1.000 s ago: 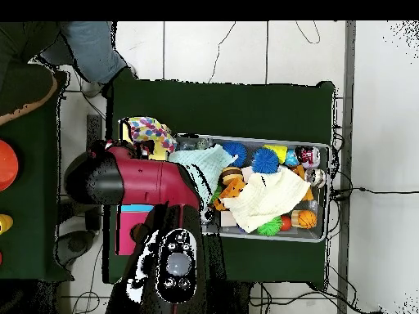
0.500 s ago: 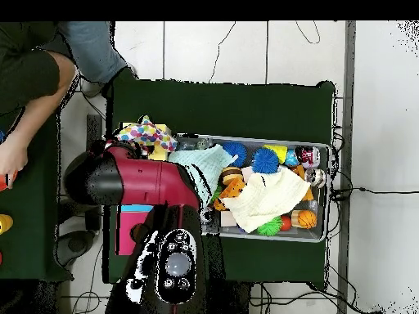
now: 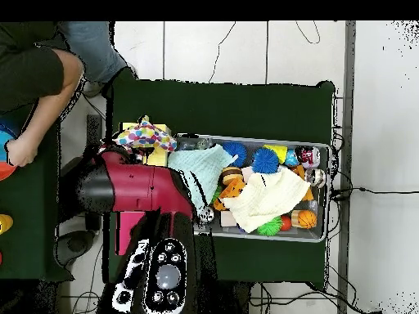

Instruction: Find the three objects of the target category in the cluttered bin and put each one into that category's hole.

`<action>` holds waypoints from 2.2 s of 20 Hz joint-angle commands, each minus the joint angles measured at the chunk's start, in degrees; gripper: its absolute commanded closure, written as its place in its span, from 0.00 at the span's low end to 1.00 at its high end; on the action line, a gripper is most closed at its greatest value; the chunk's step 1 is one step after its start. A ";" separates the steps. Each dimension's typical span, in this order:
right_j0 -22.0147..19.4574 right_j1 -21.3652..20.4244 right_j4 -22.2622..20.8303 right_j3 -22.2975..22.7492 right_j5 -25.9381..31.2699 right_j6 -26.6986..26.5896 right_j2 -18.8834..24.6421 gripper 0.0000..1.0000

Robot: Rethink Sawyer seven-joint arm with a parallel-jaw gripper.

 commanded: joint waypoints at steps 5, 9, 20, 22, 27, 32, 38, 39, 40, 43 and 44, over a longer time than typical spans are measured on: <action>-2.29 -6.05 1.39 9.04 10.90 9.58 0.22 0.00; -3.19 -7.42 0.31 9.30 13.00 7.74 0.18 0.00; -5.70 -8.81 -1.90 8.80 15.25 4.97 0.93 0.00; -5.55 -8.55 -3.06 8.46 14.16 5.13 0.65 1.00; -6.85 -6.84 -1.87 7.75 10.42 5.67 2.27 1.00; -6.66 -5.38 -1.81 6.54 9.92 6.88 2.30 1.00; -6.57 -4.37 -1.35 6.11 8.70 7.69 2.62 1.00; -6.55 -4.13 -1.27 6.01 8.40 7.83 2.66 1.00; -6.42 -4.06 -1.16 5.81 8.30 8.07 2.60 1.00; -6.63 -3.49 -0.79 6.23 5.64 8.01 3.55 1.00; -6.95 -3.00 -0.52 6.58 4.59 7.91 4.18 1.00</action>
